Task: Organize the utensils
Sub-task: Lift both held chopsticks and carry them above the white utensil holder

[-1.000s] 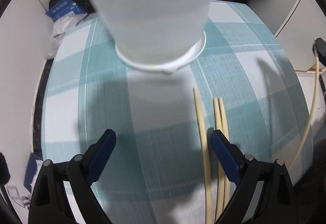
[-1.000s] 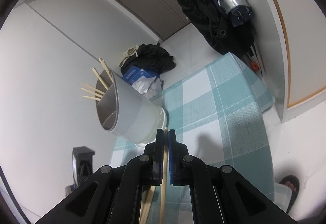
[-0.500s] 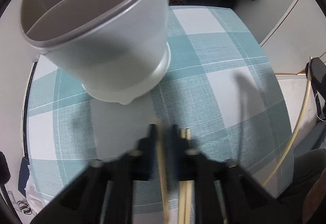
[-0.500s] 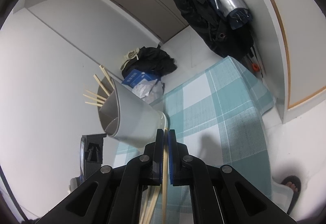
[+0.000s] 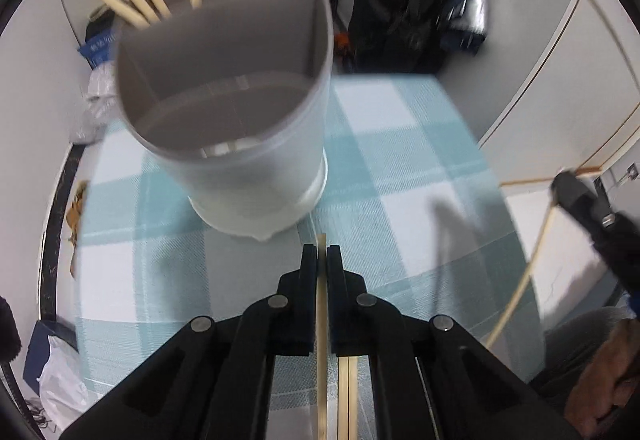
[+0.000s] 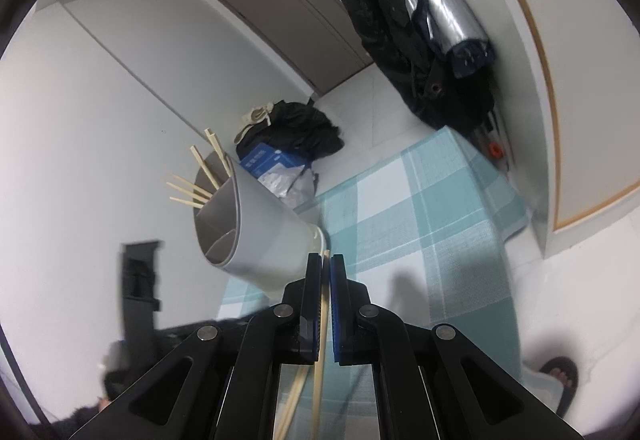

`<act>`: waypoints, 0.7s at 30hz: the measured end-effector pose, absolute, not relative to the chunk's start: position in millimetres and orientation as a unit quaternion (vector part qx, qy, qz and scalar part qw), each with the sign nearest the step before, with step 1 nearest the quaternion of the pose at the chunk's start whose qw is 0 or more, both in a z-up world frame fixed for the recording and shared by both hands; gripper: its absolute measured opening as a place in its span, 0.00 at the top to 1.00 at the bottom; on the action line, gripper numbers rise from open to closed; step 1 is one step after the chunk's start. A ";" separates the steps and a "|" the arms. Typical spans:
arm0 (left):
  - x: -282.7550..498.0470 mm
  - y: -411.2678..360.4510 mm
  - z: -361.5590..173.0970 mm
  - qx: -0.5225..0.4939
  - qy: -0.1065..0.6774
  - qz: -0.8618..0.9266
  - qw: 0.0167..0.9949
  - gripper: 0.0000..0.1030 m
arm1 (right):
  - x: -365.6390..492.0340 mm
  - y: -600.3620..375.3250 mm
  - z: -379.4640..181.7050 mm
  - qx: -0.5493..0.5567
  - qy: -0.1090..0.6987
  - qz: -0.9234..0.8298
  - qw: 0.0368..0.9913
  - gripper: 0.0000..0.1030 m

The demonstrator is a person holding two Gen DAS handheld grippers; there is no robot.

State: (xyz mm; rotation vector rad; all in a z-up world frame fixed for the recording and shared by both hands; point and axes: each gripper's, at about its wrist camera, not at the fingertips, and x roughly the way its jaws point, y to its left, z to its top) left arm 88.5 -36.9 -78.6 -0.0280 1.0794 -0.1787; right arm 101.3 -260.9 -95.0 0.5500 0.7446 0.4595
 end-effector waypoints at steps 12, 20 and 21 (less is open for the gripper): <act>73.4 -16.1 -22.3 -0.072 0.408 -0.092 0.905 0.99 | 66.1 -225.7 -48.7 0.166 0.281 0.242 0.914 0.97; 59.7 -17.0 -12.4 -0.075 0.378 -0.096 0.918 0.99 | 51.0 -201.6 -30.3 0.122 0.264 0.235 0.927 0.97; 56.5 -16.8 -11.5 -0.071 0.374 -0.098 0.919 0.99 | 49.1 -198.8 -29.7 0.115 0.263 0.234 0.929 0.97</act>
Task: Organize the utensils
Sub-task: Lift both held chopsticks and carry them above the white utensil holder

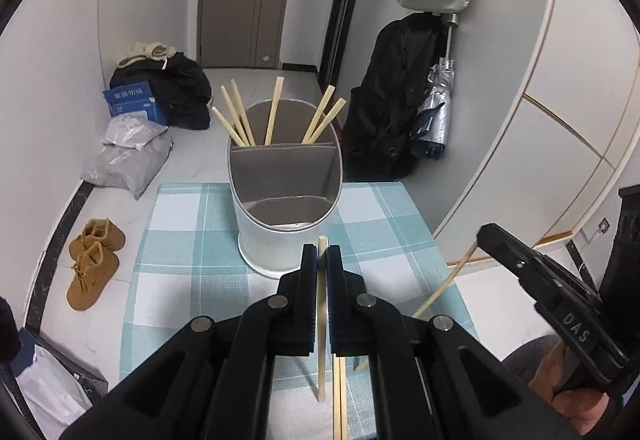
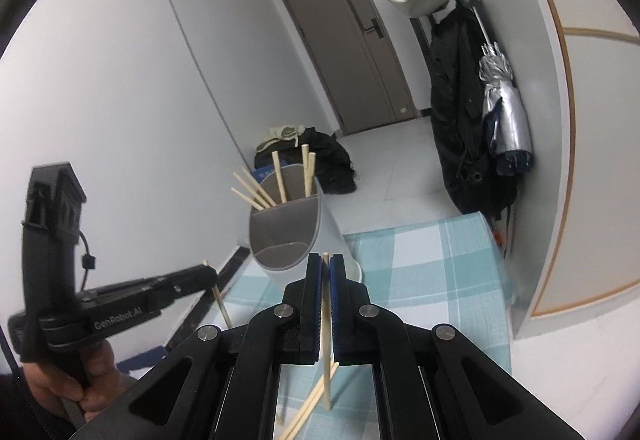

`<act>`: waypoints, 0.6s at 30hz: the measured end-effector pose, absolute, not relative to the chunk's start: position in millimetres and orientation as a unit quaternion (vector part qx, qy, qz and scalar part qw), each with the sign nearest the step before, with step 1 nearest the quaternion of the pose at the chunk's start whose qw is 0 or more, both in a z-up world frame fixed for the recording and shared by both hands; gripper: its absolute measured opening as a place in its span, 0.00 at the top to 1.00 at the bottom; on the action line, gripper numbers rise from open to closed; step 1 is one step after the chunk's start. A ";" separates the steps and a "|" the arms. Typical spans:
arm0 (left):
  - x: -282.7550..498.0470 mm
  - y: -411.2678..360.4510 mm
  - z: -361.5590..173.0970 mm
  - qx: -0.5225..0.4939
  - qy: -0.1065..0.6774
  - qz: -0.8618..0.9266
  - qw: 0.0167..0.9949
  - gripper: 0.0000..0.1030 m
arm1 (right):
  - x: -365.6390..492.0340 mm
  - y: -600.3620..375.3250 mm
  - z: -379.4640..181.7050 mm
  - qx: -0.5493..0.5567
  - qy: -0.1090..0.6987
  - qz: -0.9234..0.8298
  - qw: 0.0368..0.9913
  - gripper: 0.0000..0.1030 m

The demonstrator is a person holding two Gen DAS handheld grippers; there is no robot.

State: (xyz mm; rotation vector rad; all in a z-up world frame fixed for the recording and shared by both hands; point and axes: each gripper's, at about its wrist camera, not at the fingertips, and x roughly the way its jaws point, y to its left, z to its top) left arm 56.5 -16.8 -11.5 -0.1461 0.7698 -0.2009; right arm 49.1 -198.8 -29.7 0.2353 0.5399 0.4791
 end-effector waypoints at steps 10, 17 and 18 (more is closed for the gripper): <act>45.5 -14.5 -5.1 -0.063 0.380 -0.100 0.918 0.99 | 35.9 -185.4 -24.4 0.077 0.256 0.231 0.936 0.97; 44.0 -7.4 5.1 -0.065 0.380 -0.102 0.917 0.99 | 33.0 -183.5 -11.9 0.078 0.247 0.228 0.938 0.97; 44.2 -6.9 7.5 -0.067 0.381 -0.106 0.916 0.99 | 33.2 -183.6 -9.0 0.082 0.245 0.229 0.939 0.97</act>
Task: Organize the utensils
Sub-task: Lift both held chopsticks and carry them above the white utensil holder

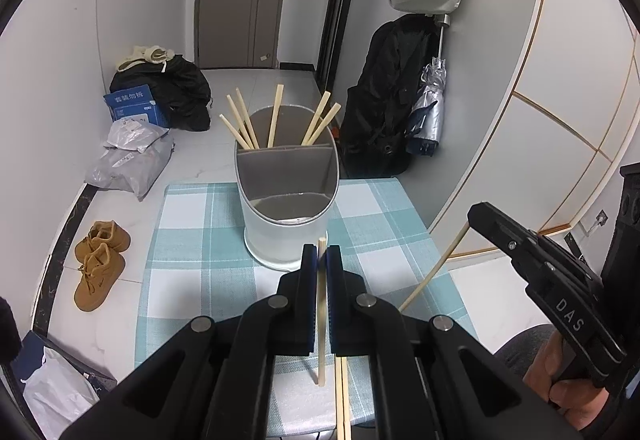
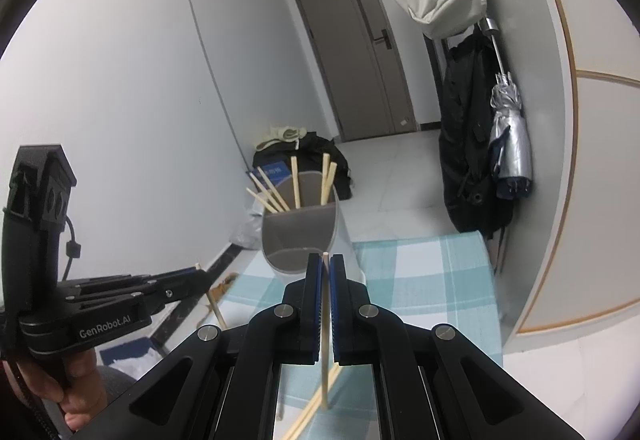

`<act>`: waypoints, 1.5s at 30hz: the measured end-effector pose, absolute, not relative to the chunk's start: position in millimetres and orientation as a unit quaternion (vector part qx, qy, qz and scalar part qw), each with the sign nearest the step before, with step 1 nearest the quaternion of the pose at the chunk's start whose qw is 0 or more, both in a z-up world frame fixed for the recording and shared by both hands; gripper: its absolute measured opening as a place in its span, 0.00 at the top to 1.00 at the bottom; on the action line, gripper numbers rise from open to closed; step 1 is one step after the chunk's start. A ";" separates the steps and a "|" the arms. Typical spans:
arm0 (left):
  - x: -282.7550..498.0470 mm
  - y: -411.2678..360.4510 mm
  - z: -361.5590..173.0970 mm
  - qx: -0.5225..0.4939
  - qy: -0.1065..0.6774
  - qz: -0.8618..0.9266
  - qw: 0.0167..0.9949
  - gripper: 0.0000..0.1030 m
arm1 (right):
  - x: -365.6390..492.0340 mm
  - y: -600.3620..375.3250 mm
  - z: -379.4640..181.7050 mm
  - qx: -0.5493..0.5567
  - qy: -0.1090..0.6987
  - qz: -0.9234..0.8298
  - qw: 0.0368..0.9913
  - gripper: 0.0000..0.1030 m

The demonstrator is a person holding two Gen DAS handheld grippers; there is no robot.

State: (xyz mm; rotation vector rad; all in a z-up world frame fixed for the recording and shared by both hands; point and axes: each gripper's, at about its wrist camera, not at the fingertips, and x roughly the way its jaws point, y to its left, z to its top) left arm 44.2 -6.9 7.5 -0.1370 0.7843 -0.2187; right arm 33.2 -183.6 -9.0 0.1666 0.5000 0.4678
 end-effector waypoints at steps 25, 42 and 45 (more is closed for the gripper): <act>102.3 1.7 106.2 -0.086 0.336 -0.116 0.931 0.99 | 80.7 -170.1 74.1 0.126 0.205 0.253 0.937 0.97; 179.3 20.9 128.2 -0.068 0.326 -0.099 0.938 0.99 | 169.1 -140.9 132.6 0.096 0.173 0.258 0.946 0.97; 189.8 27.9 122.4 -0.068 0.331 -0.094 0.937 0.99 | 183.9 -131.7 131.1 0.086 0.176 0.260 0.946 0.97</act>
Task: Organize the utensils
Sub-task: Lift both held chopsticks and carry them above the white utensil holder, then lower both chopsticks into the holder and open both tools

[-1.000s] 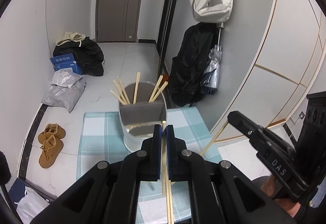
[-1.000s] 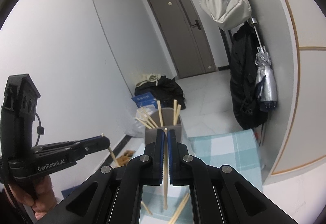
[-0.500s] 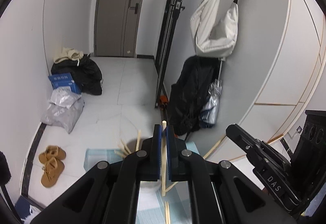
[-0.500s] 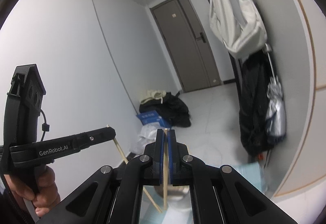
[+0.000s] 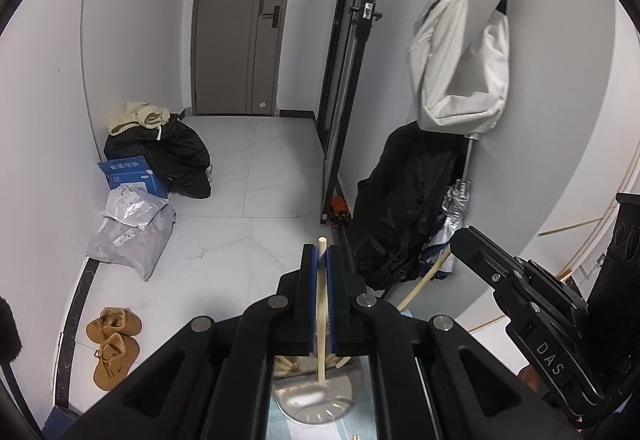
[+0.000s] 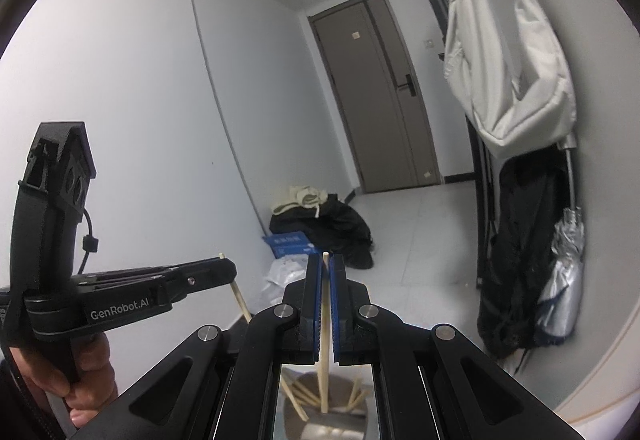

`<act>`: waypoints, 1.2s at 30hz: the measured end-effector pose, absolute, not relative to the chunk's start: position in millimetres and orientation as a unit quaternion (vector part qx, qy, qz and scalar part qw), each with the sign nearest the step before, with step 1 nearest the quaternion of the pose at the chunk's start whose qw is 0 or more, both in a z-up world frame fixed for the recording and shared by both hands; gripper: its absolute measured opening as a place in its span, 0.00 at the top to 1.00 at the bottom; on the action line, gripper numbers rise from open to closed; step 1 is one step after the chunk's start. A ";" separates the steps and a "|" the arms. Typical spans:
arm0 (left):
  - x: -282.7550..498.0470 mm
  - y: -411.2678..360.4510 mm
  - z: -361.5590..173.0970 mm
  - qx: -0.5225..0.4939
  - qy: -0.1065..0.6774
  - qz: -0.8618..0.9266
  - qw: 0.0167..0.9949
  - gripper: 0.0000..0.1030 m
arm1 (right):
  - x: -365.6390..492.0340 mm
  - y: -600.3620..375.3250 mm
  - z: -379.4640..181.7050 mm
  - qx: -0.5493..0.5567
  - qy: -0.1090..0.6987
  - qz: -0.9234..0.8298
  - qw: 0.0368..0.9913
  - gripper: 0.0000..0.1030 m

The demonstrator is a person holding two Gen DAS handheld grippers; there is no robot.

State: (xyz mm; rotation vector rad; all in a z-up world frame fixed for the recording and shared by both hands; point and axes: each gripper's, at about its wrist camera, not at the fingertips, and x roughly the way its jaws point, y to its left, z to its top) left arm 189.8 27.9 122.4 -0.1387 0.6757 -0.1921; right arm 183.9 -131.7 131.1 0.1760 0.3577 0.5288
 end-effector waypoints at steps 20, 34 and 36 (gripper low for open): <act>200.3 38.8 72.8 -0.048 0.327 -0.106 0.938 0.99 | 219.1 -88.2 77.3 0.014 0.219 0.273 0.937 0.97; 195.8 37.5 37.0 -0.072 0.374 -0.122 0.916 0.99 | 228.7 -84.7 32.3 0.016 0.279 0.279 0.919 0.97; 197.7 35.6 34.4 -0.083 0.386 -0.131 0.909 0.98 | 232.0 -85.5 23.1 0.019 0.297 0.281 0.913 0.97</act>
